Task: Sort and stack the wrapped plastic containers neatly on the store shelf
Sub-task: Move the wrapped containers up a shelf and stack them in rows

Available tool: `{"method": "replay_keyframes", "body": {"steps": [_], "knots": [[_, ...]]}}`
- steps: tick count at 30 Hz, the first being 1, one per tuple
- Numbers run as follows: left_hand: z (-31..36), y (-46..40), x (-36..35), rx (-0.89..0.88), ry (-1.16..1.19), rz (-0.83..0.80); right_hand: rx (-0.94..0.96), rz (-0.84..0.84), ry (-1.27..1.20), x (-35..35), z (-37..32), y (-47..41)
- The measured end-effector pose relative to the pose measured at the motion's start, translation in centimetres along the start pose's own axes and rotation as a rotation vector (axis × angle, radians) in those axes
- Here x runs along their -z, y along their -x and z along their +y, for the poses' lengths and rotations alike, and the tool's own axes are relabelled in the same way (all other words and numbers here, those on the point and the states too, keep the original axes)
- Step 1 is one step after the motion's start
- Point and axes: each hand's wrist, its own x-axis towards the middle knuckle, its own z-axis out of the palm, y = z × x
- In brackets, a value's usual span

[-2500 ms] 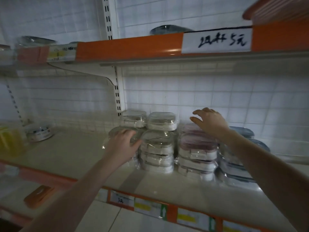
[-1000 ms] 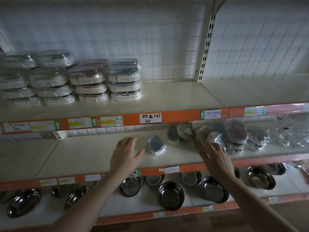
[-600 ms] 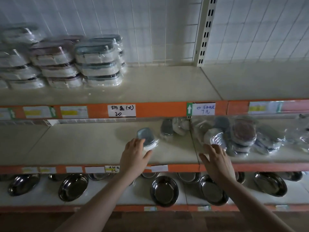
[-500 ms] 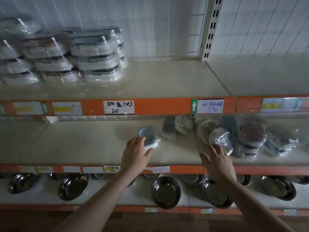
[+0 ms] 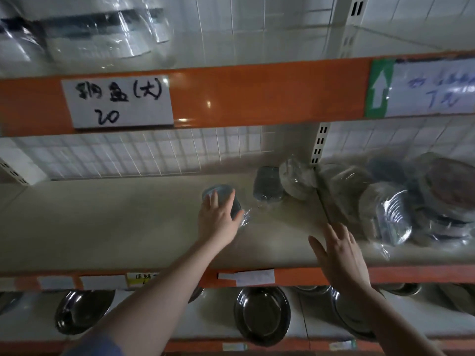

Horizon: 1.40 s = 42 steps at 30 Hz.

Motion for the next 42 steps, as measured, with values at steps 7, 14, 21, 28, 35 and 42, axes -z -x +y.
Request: {"method": "replay_keyframes", "body": {"steps": [7, 14, 21, 28, 35, 42], "knots": [[-0.2, 0.0, -1.9, -0.047, -0.02, 0.055, 0.008, -0.036, 0.007, -1.5, -0.7, -1.6], [-2.0, 3.3, -1.2, -0.104, 0.081, 0.186, 0.035, -0.041, -0.011, -1.9, -1.5, -2.1], [-1.5, 3.6, -0.4, -0.009, 0.245, 0.258, 0.089, 0.064, -0.076, -0.8, -3.0, -6.0], [-1.8, 3.5, 0.0, 0.079, 0.24, 0.108, -0.021, -0.052, -0.206, -1.6, -3.6, -12.5], [-2.2, 3.2, 0.1, 0.073, 0.24, 0.077, -0.167, -0.114, -0.437, -2.9, -4.0, -16.4], [-2.1, 3.1, 0.4, 0.093, 0.24, 0.052, -0.282, 0.009, -0.657, -2.7, -5.1, -14.3]]}}
